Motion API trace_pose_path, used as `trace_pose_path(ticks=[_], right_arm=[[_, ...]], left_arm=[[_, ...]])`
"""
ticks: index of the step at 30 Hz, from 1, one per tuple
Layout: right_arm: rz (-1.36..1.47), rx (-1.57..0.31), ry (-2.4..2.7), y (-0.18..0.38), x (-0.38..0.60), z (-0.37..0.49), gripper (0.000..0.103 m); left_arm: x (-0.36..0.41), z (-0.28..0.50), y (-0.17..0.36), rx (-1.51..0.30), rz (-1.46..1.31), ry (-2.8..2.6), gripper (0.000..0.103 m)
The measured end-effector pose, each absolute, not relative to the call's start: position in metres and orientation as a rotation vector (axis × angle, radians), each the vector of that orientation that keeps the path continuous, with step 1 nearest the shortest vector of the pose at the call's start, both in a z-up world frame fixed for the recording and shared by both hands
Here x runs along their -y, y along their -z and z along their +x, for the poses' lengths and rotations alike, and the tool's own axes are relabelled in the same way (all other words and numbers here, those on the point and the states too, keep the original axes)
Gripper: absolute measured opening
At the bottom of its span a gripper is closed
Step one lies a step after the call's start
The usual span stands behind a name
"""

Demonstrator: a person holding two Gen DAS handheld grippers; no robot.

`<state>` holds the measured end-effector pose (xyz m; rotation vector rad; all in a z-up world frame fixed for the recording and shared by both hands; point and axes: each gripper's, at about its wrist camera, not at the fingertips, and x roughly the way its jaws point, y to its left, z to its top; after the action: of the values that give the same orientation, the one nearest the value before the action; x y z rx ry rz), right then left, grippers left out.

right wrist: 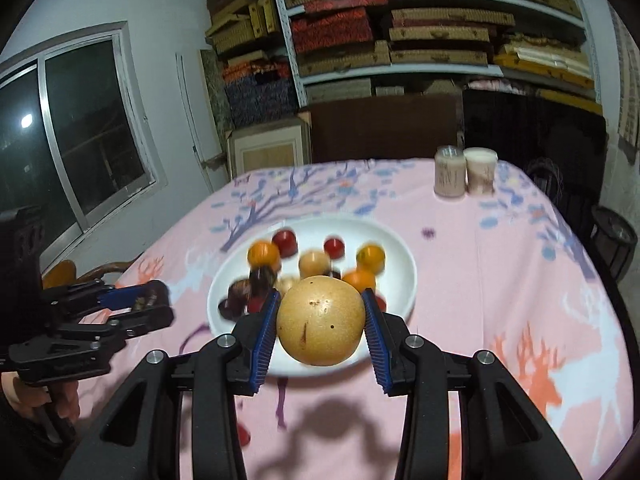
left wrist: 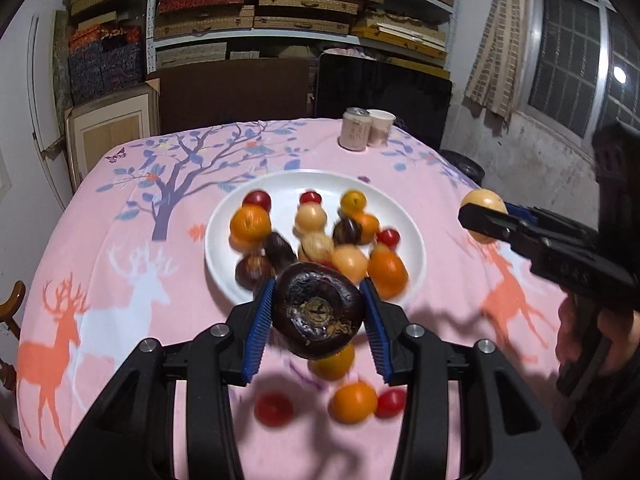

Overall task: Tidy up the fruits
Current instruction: 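Carry both fruits over the white plate and open both tools to release them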

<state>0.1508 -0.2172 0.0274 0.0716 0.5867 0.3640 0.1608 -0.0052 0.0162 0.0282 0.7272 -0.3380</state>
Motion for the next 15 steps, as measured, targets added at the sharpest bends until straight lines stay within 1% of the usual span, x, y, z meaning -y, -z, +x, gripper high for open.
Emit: trace_pose_path(ticks=[3, 7, 8, 9, 10, 15], right_arm=[[0.052, -0.579, -0.354, -0.03, 0.206, 0.182, 0.041], [0.066, -0.616, -0.386, -0.019, 0.199, 0.225, 0.042], [0.073, -0.631, -0.394, -0.015, 0.197, 0.233, 0.044], [0.082, -0.645, -0.408, -0.011, 0.196, 0.239, 0.056], [0.083, -0.645, -0.41, -0.009, 0.194, 0.241, 0.057], [0.113, -0.638, -0.413, -0.007, 0.199, 0.229, 0.058]], left_arm=[[0.008, 0.203, -0.014, -0.752, -0.004, 0.313, 0.042], [0.01, 0.252, 0.002, -0.822, -0.046, 0.287, 0.043], [0.01, 0.259, 0.005, -0.832, -0.048, 0.277, 0.046], [0.009, 0.265, 0.009, -0.839, -0.052, 0.27, 0.057], [0.007, 0.268, 0.011, -0.842, -0.066, 0.265, 0.062], [0.0, 0.25, 0.008, -0.809, -0.065, 0.277, 0.068]])
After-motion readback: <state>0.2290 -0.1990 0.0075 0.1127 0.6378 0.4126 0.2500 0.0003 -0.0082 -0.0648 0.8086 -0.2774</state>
